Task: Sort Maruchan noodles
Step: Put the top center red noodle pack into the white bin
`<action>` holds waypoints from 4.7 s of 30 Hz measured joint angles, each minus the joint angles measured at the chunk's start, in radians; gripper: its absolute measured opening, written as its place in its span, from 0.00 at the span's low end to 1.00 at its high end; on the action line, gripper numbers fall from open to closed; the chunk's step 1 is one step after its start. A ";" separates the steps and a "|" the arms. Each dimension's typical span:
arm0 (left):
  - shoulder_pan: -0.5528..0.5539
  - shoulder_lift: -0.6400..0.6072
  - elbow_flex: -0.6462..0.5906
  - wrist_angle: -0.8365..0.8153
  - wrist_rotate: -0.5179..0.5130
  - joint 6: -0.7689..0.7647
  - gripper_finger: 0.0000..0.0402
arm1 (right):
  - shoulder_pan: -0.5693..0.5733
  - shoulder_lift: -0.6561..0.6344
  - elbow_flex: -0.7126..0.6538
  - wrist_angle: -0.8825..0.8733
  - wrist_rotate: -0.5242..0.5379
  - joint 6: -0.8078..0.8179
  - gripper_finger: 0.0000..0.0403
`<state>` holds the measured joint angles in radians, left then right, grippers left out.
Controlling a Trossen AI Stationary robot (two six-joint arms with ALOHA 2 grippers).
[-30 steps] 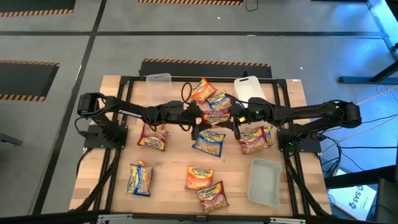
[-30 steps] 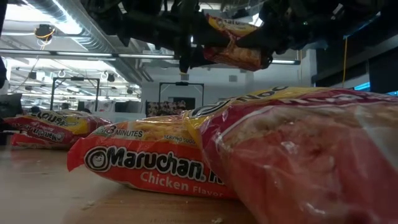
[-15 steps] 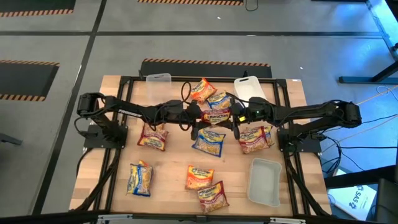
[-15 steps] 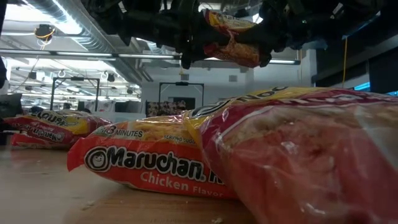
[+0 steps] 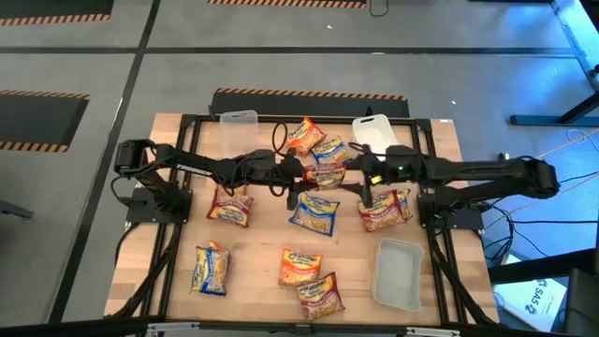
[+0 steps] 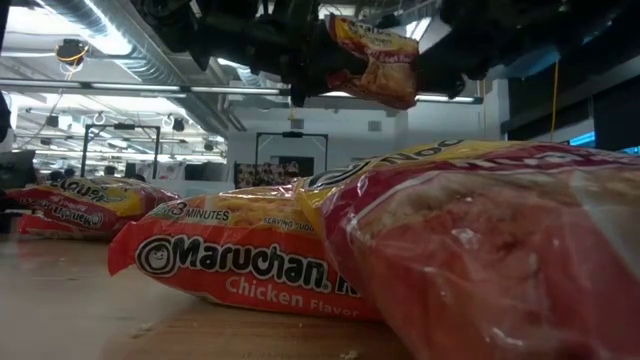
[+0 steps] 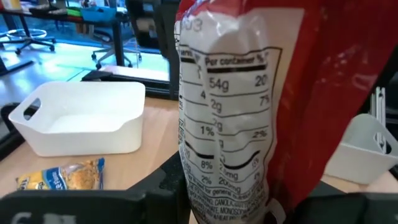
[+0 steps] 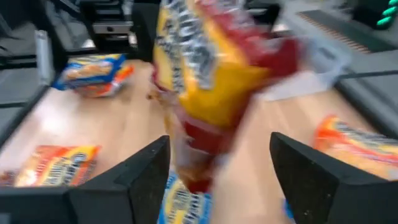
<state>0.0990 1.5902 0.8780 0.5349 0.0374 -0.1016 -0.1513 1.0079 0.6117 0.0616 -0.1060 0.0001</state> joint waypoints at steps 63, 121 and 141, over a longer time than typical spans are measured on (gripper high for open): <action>-0.023 -0.001 -0.003 -0.135 -0.106 0.184 0.31 | 0.001 0.651 0.898 -0.919 -0.093 -0.221 0.22; -0.041 -0.201 -0.105 -0.404 -0.126 0.032 0.40 | -0.780 0.614 0.609 -0.874 0.158 -0.694 0.23; -0.040 -0.201 -0.105 -0.383 -0.133 0.032 0.40 | -0.791 0.614 0.610 -0.855 0.172 -0.771 0.23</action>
<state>0.0586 1.3895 0.7734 0.1523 -0.0952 -0.0692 -0.9418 1.6215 1.2213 -0.7931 0.0664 -0.7710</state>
